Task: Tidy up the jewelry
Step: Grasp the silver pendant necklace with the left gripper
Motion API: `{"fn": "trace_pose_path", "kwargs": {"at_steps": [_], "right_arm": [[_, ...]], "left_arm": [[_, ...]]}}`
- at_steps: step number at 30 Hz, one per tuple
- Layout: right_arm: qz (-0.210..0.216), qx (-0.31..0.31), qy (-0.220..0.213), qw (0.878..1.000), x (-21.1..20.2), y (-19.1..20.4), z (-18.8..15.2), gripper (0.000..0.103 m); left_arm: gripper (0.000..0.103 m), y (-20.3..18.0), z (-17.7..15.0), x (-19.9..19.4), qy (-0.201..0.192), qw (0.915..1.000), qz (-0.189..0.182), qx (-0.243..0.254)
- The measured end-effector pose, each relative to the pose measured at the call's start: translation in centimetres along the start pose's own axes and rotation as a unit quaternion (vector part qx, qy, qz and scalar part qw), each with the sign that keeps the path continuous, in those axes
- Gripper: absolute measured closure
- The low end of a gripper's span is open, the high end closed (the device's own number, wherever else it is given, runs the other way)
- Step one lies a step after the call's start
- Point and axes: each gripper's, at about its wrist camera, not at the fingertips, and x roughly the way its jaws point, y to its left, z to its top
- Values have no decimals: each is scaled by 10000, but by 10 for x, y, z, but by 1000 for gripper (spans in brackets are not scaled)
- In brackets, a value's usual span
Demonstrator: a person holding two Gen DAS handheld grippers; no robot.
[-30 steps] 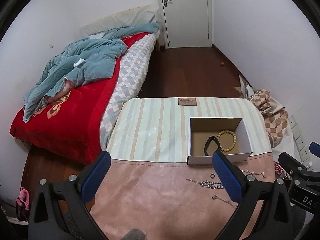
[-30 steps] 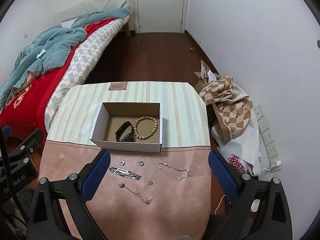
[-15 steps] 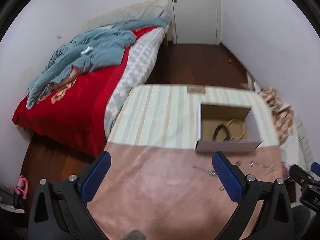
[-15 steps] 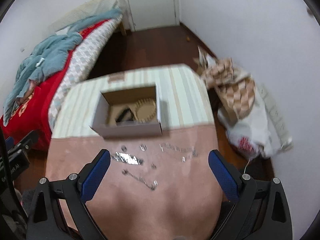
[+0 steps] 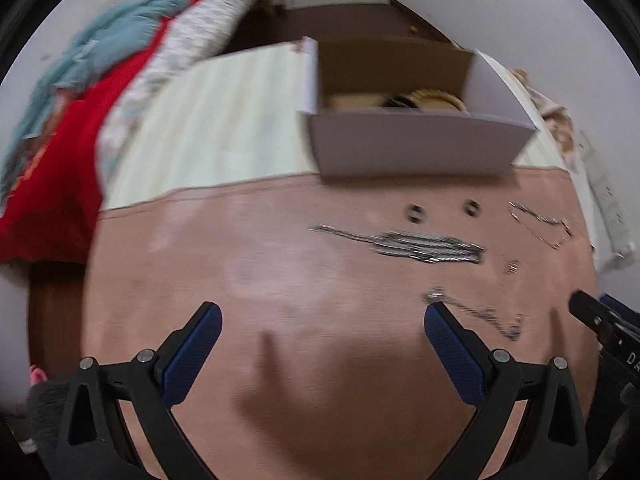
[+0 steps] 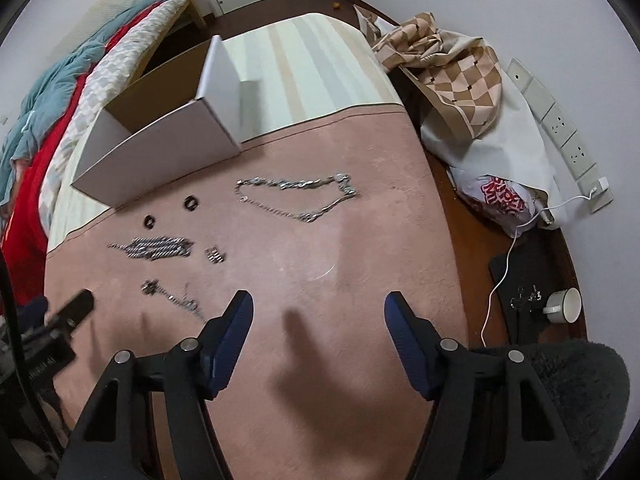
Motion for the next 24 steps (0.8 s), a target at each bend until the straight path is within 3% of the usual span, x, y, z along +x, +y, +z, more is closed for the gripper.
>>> {"fn": "trace_pose_path", "kwargs": {"at_steps": [3,8,10,12,13,14,24], "right_arm": [[-42,10,-12,10000,2,-5,9,33],[-51,128,31,9999,10,-16,13,33],[-49,164,55,9998,12,-21,15,33],[-53,212,81,9997,15,-25,14,33],[-51,238,95,9997,16,-26,15,33],[-53,252,101,9996,17,-27,16,33],[37,315,-61,9995,2,-26,21,33]], "left_arm": [[7,-21,-2,13,84,9994,-285,170],[45,-45,-2,26,171,9978,-428,473],[51,-49,-3,25,92,9974,-468,539],[65,-53,-3,24,38,9965,-565,616],[83,-55,-2,23,21,9962,-589,641],[93,-57,-1,23,8,9960,-569,689],[94,-32,2,12,-93,9972,-521,535]]}}
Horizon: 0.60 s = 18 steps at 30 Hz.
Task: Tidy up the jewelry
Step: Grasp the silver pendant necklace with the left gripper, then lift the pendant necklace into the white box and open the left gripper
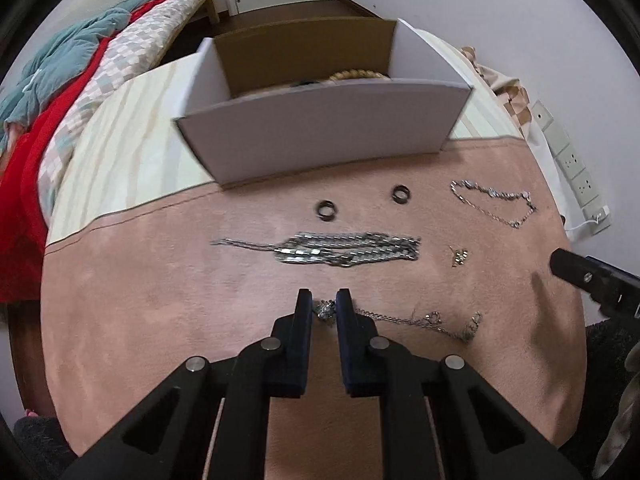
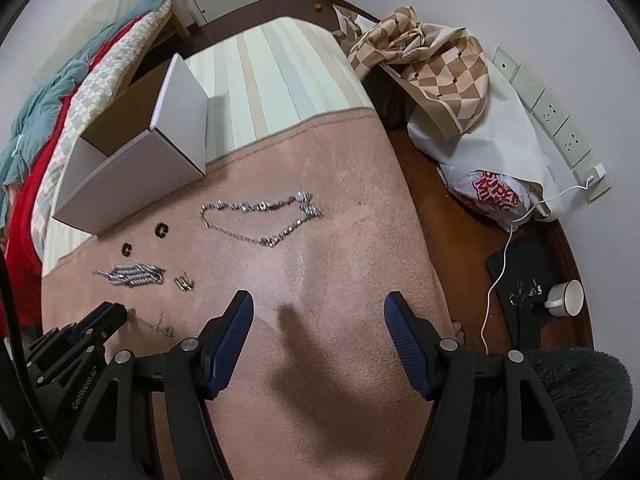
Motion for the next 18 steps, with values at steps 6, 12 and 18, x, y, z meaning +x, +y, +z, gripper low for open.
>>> {"fn": "trace_pose_path", "kwargs": {"at_steps": [6,12,18], "right_arm": [[172,164,-177,9996,-10,-10,21,33],[191,18,-201,9996,14,-3,43,36],[-444,-622,-284,9967,39,26,45,67]], "left_arm": [[94,39,3,-18,-225,9988,314,-303],[94,63,8,-19,-283,9964,550,-588],[94,50,10,-16,-282,9970,545,-463]]}}
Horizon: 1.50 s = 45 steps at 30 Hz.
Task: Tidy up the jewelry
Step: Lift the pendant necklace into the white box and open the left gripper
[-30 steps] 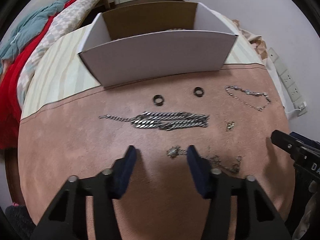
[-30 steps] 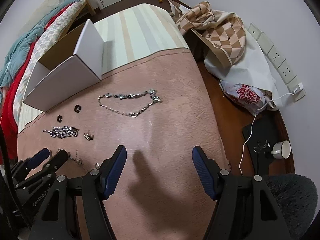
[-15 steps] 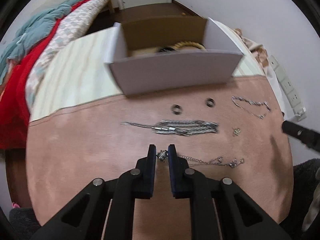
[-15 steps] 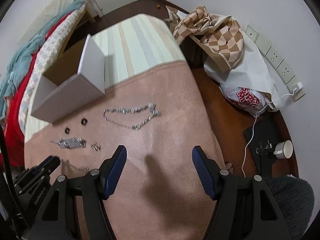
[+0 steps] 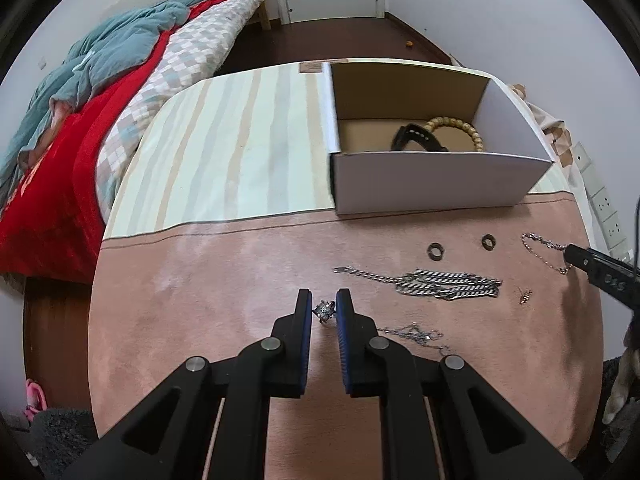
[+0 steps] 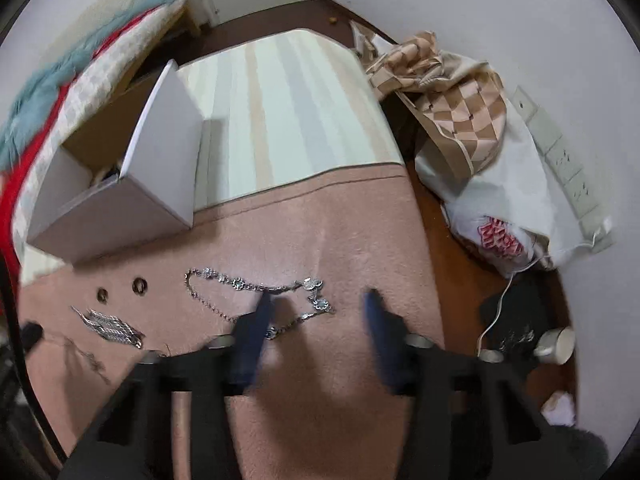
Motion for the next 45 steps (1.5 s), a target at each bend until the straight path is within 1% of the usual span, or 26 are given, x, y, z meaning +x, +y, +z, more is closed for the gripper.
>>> {"fn": "trace_pose_path", "kwargs": {"at_steps": [1,2,5,8,13,15,16,18,21,24,25,27,29,32,36,39,42,45], "right_arm": [[-49,-59,-40,10000,0,4,-1,89],[-29,-58,-44,10000,0,5,-1,96],[167,0,-13,9999,-2,7,-3,97],[369,79,-216,9991,-20,6,-3,97],[791,23,-625,9949,-71,11,9,97],[940,-12,-721,9930,-89,14,17,97],[1032,-23,-795,9915,-99,16,21,97],[1182,-58,-879,9891,-116,21,31,97],[1423,-110,-999,9847,-139,28,46,97],[1645,-204,-1106,9799,-157,39,67,97],[1687,-236,-1123,9790,-162,42,72,97],[1770,-333,-1140,9770,-165,52,85,97],[1820,-436,-1100,9761,-163,65,99,97],[1804,-564,-966,9772,-148,81,118,97],[1770,-648,-607,9802,-109,100,137,97],[1722,-678,-330,9822,-77,111,147,97],[1630,-748,-151,9837,-51,120,155,97],[1506,-846,-61,9850,-35,127,162,97]], "left_arm": [[94,-2,-1,-1,-14,10000,-5,20],[94,-5,1,-2,-30,10000,-26,42],[94,-9,5,-6,-58,9999,-101,55],[94,-8,11,-17,-148,9997,-185,47],[94,-5,27,-44,-352,9983,-457,-55],[94,-3,35,-56,-432,9973,-590,-109],[94,-2,42,-66,-505,9962,-691,-131],[94,-3,52,-80,-621,9949,-786,-123],[94,-5,76,-107,-890,9913,-965,-50],[94,-4,99,-125,-1113,9885,-1024,40],[94,-4,112,-131,-1191,9872,-1054,71],[94,-3,130,-135,-1275,9863,-1040,132],[94,-3,146,-131,-1330,9863,-961,173],[94,0,167,-113,-1213,9881,-918,228],[94,0,184,-77,-902,9918,-859,282],[94,0,196,-38,-531,9946,-839,301],[94,-1,201,-8,-219,9957,-838,331],[94,-1,204,10,-31,9957,-872,298]]}}
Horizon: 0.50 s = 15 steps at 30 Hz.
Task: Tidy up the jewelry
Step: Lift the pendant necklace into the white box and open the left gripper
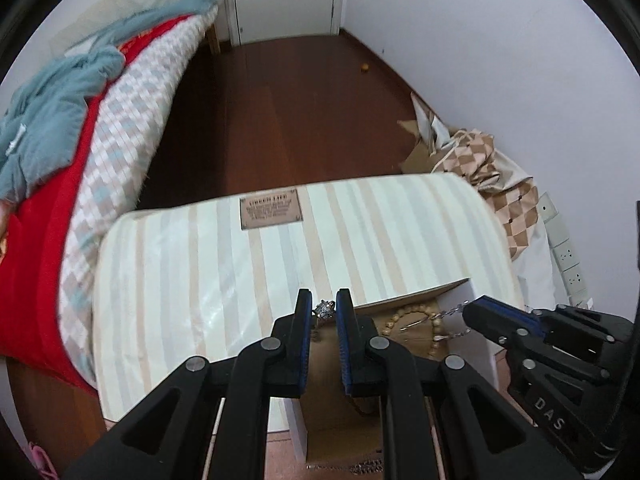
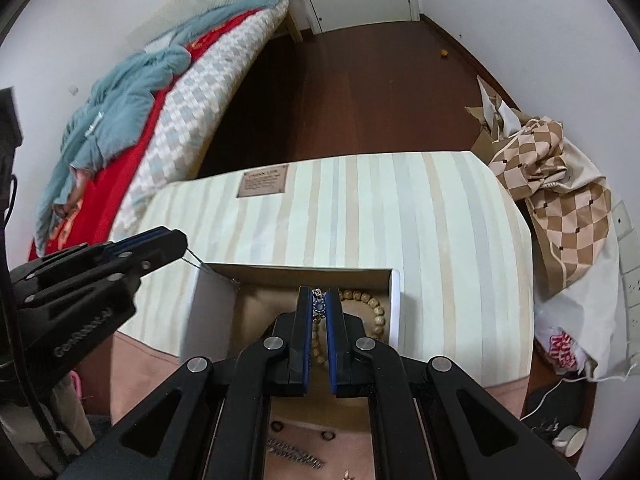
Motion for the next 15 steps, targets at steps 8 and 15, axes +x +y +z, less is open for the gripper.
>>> {"fn": "trace_pose_path", "kwargs": {"at_steps": [8,15], "right_arm": [[-94,-187,83,9997,10,-2,-2,96],[-156,-192,870,9959,15,-9,-31,76]], "left_arm": [[93,8,-11,6,94,9998,-101,-123],[88,11,-42,1,347,9991,112,-206]]}}
